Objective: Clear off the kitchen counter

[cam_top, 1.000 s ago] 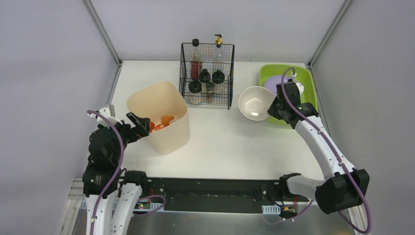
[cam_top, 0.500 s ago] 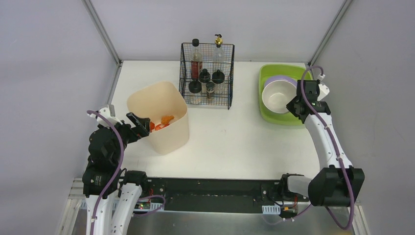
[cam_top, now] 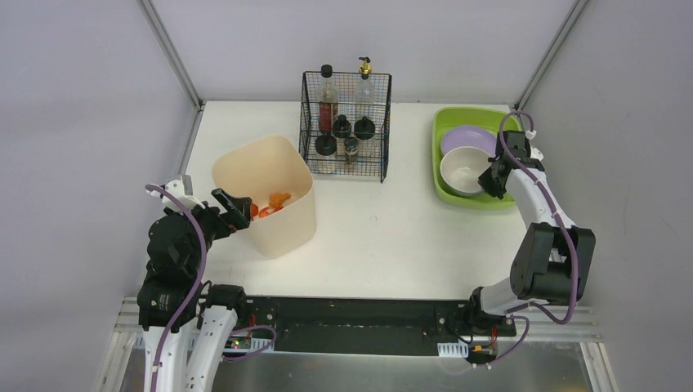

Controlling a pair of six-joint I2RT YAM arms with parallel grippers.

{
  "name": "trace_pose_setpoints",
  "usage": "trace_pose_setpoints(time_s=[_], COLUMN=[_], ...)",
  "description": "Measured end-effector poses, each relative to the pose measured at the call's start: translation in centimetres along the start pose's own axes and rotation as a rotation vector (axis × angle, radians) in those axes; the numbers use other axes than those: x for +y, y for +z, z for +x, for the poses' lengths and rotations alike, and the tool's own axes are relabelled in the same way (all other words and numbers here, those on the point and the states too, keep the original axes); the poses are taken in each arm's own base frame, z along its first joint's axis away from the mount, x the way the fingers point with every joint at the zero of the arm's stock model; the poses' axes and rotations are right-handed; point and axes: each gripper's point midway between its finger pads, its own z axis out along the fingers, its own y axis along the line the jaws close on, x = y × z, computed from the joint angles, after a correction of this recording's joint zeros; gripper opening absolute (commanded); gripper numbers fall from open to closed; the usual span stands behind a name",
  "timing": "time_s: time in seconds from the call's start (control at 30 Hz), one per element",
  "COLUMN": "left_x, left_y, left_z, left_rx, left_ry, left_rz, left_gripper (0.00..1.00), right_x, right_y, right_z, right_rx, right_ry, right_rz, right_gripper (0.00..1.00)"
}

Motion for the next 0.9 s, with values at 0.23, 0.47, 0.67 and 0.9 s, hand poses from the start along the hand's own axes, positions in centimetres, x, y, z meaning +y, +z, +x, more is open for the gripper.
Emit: trace_pose_setpoints(time_s=[0.23, 0.47, 0.67, 0.9], left_x=[0.0, 0.0, 0.0, 0.0], left_y=[0.0, 0.0, 0.0, 0.0], left_z=[0.0, 0.0, 0.0, 0.0], left_rx=[-0.001, -0.001, -0.001, -0.001], left_ry=[0.000, 0.000, 0.000, 0.000], left_rz=[0.001, 0.002, 0.002, 0.002], left_gripper=[1.00, 1.00, 1.00, 1.00], right_x=[0.8, 1.2, 1.9, 2.2], right_y=[1.6, 3.0, 3.6, 3.8], right_z=[0.4, 0.5, 0.0, -0.2], right_rx=[0.038, 0.060, 0.054, 0.056], right_ry=[-0.016, -0.026, -0.023, -0.013], right_rz=[-0.010, 0.007, 0.002, -0.001], right_gripper=[0.00, 0.00, 0.00, 0.00])
